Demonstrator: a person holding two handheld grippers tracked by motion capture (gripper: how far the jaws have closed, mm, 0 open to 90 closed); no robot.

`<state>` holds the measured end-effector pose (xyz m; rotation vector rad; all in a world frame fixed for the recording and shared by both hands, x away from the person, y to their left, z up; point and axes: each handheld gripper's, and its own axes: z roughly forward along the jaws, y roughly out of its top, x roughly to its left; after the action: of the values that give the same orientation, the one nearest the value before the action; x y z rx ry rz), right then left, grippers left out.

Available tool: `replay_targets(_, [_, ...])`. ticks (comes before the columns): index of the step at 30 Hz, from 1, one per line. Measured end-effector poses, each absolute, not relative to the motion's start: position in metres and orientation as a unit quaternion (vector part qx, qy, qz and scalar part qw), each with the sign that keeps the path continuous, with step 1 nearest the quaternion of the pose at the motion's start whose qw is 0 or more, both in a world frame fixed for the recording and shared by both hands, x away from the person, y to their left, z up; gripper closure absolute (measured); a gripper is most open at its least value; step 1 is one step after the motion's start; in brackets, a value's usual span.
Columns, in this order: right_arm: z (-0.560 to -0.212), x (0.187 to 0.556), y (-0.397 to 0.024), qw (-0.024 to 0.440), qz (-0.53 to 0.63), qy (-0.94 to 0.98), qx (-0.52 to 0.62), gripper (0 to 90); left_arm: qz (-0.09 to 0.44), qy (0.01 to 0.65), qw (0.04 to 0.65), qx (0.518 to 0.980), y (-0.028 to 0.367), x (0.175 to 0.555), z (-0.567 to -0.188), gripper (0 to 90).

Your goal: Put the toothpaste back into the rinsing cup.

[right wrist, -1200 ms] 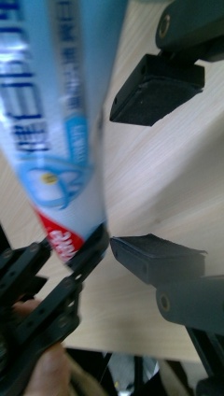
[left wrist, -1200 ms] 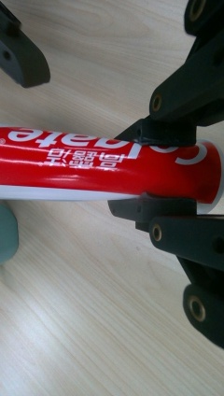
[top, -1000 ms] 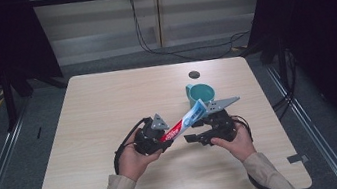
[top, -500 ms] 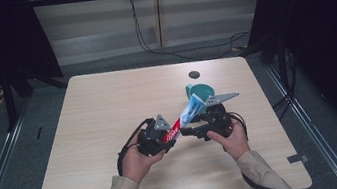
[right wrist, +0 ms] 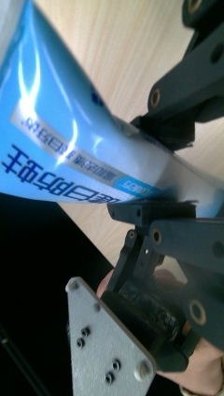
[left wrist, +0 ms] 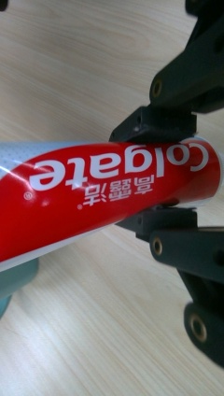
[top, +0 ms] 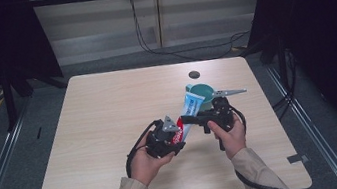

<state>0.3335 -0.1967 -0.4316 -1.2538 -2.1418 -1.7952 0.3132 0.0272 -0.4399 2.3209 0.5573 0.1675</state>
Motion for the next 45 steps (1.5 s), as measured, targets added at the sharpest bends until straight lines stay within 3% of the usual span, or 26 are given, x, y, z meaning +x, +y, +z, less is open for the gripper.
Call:
replay_targets(5, [-0.423,0.333,-0.201,0.013,-0.578,-0.714,-0.395,73.1,0.041,0.231,0.365,0.901,0.030,0.319,-0.441,34.0])
replay_targets(13, [-0.410,0.335,-0.216,-0.005,-0.573,-0.719,-0.394,73.3,0.022,0.240,0.358,0.902,0.050,0.322,-0.455,20.8])
replay_targets(45, [-0.390,0.344,-0.241,-0.032,-0.554,-0.730,-0.399,73.3,0.018,0.268,0.352,0.897,0.110,0.317,-0.496,15.2])
